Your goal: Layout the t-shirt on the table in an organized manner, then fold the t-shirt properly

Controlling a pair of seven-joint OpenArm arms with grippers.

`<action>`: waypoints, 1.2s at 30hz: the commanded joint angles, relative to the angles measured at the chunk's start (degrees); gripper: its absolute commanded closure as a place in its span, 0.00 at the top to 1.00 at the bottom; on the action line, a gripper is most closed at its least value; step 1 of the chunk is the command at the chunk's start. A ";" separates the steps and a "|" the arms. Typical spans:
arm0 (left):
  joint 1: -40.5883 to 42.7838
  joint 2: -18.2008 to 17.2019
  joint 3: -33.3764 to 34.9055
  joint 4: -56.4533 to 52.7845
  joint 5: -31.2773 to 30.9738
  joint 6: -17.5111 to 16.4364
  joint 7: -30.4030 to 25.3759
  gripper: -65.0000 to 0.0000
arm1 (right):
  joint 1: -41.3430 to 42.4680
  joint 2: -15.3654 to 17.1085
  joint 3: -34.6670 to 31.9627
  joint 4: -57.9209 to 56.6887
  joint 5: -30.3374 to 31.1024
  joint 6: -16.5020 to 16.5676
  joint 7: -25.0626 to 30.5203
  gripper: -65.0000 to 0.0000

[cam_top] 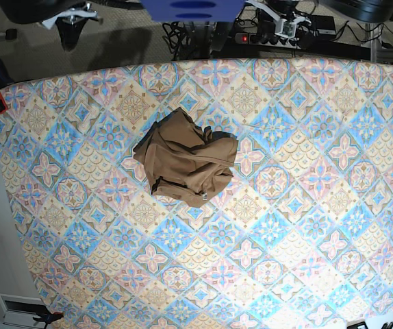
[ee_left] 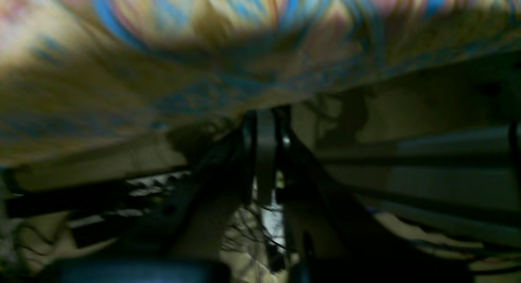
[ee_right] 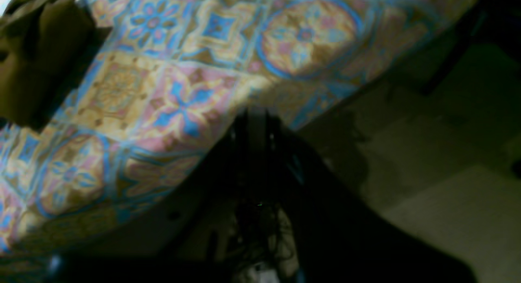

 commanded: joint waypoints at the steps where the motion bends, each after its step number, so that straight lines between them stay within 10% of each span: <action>1: -0.35 -0.70 0.08 -1.17 -0.03 -0.12 -0.93 0.00 | -1.07 -0.04 0.28 -1.00 1.41 0.33 0.90 0.00; 19: -21.89 -12.04 -0.27 -44.33 15.97 -0.12 -0.58 0.00 | 9.48 0.23 1.51 -30.28 -2.02 0.33 0.64 0.00; 30: -35.60 -19.86 0.17 -69.39 21.42 -0.12 -0.58 0.00 | 27.15 0.31 19.36 -54.19 -22.33 0.33 -3.41 0.00; 36: -40.17 -20.74 -0.10 -76.16 34.96 4.23 -0.49 0.00 | 32.60 1.28 24.81 -65.97 -30.06 0.33 -3.32 0.00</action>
